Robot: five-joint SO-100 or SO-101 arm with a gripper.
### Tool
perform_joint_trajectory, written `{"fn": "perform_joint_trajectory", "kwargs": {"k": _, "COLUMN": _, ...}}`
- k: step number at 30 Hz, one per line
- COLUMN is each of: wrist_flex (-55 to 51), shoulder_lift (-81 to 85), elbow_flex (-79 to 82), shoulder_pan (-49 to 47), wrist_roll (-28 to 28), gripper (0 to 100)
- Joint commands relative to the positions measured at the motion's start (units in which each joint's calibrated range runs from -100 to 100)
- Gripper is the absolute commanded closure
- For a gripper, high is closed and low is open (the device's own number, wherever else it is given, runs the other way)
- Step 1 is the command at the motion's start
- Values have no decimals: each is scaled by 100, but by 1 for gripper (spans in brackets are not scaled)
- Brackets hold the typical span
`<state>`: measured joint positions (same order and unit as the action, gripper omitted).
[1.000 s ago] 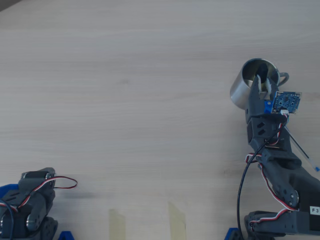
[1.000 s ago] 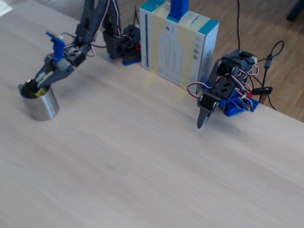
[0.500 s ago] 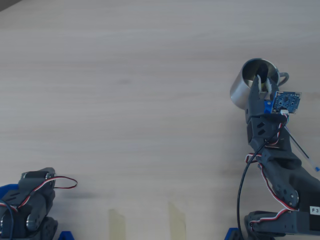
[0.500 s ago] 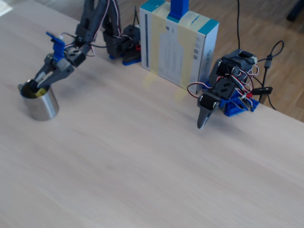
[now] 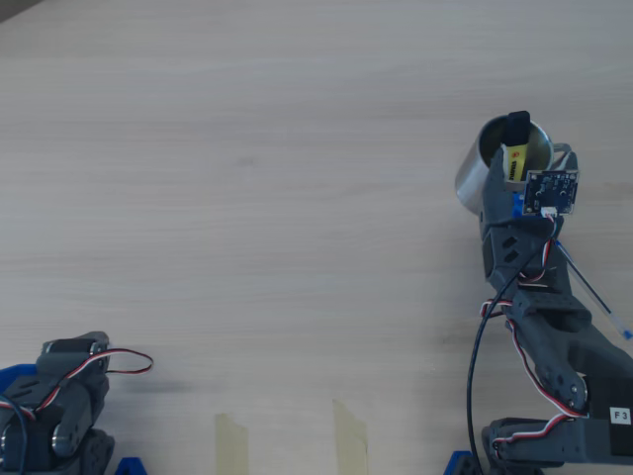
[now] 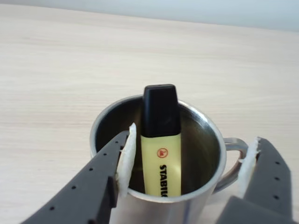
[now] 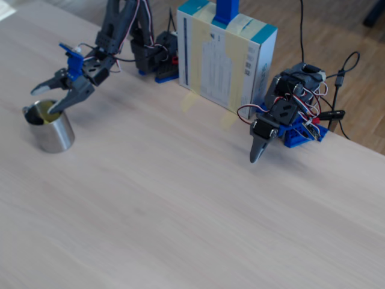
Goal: Grab the yellow pen and put it in the silver cup.
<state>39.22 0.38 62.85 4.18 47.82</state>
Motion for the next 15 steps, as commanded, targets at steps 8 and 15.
{"fn": "perform_joint_trajectory", "kwargs": {"k": 8, "wrist_flex": -31, "shoulder_lift": 120, "elbow_flex": -258, "shoulder_pan": -43, "wrist_roll": 336, "gripper": 61}}
{"fn": "perform_joint_trajectory", "kwargs": {"k": 15, "wrist_flex": -760, "shoulder_lift": 586, "elbow_flex": -276, "shoulder_pan": -86, "wrist_roll": 497, "gripper": 61}}
